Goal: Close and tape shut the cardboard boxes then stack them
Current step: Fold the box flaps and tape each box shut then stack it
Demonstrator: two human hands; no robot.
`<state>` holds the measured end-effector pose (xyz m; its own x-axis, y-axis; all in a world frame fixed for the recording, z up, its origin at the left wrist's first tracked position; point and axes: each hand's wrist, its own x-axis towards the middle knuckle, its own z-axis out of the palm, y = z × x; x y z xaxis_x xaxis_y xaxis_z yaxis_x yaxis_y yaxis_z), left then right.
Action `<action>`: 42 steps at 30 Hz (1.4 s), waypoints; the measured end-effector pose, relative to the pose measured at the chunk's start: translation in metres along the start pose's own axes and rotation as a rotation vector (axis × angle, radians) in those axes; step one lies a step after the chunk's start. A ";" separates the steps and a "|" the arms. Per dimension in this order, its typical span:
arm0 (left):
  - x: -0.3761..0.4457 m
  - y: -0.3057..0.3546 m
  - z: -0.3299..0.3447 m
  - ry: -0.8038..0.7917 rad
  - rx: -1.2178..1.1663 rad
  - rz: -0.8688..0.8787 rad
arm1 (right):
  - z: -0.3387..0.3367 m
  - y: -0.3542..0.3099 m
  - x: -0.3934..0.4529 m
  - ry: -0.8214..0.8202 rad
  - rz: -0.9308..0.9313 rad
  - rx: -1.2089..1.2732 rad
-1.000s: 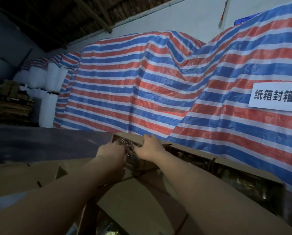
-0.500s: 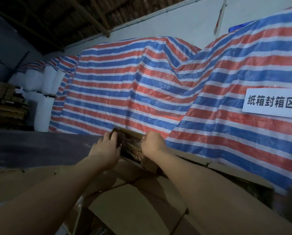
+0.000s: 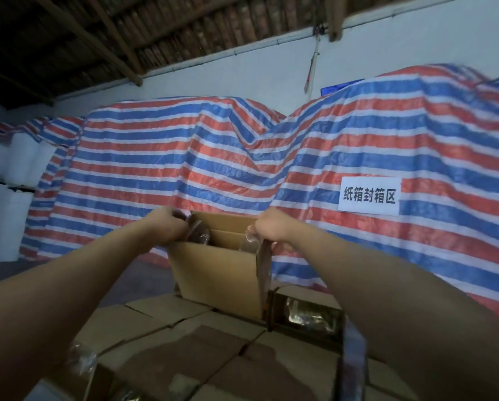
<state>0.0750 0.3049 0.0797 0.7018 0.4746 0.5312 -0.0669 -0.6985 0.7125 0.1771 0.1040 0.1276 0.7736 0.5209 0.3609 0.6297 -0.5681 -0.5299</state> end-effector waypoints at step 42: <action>-0.309 0.150 0.269 -0.781 -1.165 -0.317 | -0.109 0.285 -0.412 0.406 0.428 0.998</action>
<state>0.0387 -0.0902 -0.1012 0.9735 -0.1522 0.1709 -0.1002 0.3879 0.9162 0.0455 -0.3423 -0.0889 0.9896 0.0616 0.1296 0.1150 0.2007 -0.9729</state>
